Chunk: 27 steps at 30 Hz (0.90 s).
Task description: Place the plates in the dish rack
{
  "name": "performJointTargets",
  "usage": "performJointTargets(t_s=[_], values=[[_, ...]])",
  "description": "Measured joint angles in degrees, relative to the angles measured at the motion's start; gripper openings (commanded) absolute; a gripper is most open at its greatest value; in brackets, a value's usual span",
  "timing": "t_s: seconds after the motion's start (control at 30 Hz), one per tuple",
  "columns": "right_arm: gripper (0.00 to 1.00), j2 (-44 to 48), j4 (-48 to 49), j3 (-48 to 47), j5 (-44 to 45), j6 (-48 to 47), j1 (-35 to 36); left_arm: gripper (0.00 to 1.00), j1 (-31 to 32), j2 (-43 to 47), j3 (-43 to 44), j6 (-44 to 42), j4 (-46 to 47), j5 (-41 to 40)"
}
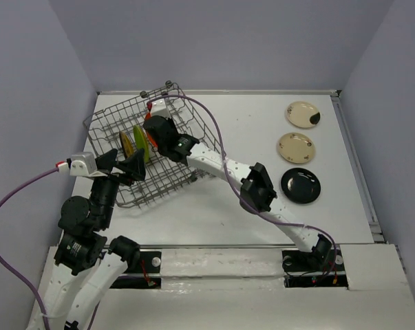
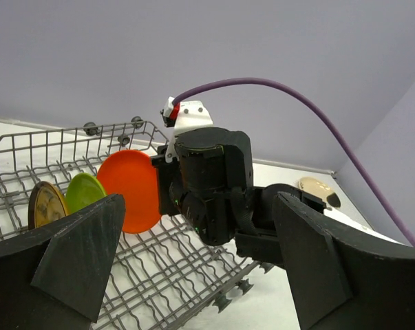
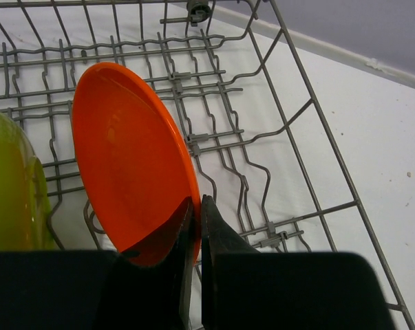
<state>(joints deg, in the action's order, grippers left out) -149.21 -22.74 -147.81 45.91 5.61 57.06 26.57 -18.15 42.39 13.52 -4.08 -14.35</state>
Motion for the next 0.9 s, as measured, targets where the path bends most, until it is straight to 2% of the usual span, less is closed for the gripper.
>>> performJointTargets(t_s=[0.3, 0.5, 0.77, 0.9], values=[[0.07, -1.68, 4.44, -0.33, 2.14, -4.26, 1.49, 0.99, 0.0, 0.0, 0.0, 0.0, 0.02, 0.0], [0.27, -2.32, 8.61, 0.98, 3.39, -6.75, 3.04, 0.99, 0.0, 0.0, 0.0, 0.0, 0.02, 0.0], [0.39, -2.32, 13.68, 6.58, 3.87, -8.72, 4.94, 0.99, 0.0, 0.0, 0.0, 0.0, 0.02, 0.0], [0.39, -2.29, 14.8, 8.04, 3.78, -8.63, 5.29, 0.99, 0.0, 0.0, -0.02, 0.02, 0.02, -0.02]])
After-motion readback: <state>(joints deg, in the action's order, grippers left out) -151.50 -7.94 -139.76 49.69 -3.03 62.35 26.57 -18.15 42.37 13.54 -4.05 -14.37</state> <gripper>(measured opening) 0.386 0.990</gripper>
